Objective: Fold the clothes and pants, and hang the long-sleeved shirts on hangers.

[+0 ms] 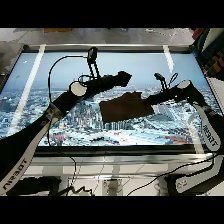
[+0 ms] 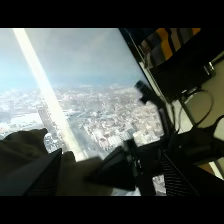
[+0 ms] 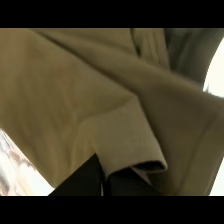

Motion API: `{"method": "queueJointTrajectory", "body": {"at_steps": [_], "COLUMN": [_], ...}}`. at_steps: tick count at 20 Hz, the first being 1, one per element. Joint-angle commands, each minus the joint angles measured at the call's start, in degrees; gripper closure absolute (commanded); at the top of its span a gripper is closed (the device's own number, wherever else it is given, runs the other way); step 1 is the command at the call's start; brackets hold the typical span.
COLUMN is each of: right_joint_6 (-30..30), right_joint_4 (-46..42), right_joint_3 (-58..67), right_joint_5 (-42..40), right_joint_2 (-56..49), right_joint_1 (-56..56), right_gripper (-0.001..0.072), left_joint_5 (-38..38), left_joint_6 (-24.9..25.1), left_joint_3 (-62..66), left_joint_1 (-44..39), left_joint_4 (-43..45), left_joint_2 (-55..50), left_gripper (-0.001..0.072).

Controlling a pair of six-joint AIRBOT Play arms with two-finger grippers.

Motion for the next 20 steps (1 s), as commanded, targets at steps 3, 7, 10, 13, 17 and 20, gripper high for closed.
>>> {"method": "queueJointTrajectory", "body": {"at_steps": [3,7,10,13,17,20], "right_joint_6": [-0.6,7.8,13.5,16.7,22.9,23.8], "right_joint_4": [1.5,-4.0,-9.7,-12.7,-15.4,-15.4], "right_joint_3": [11.3,12.1,12.1,12.1,12.8,16.9], "right_joint_5": [-5.3,-15.0,-13.6,-14.2,-14.7,-9.5], "right_joint_2": [0.5,-0.8,-3.8,-5.7,-8.7,-12.3], "right_joint_1": [1.5,1.7,1.7,1.7,0.6,-1.6], "right_gripper": [0.07,0.07,0.0289,0.0227,0.0228,0.0228], "left_joint_5": [0.4,0.3,0.4,0.4,0.4,0.4], "left_joint_6": [0.0,0.0,0.0,0.0,0.0,0.0], "left_joint_3": [0.0,0.0,0.0,0.0,0.0,0.0], "left_joint_1": [0.3,1.0,1.1,1.1,1.1,1.1], "left_joint_4": [0.0,0.0,0.0,0.0,0.0,1.3], "left_joint_2": [0.0,0.0,0.0,0.0,0.0,0.0], "left_gripper": [-0.0003,-0.0003,-0.0003,-0.0003,-0.0003,-0.0003]}}
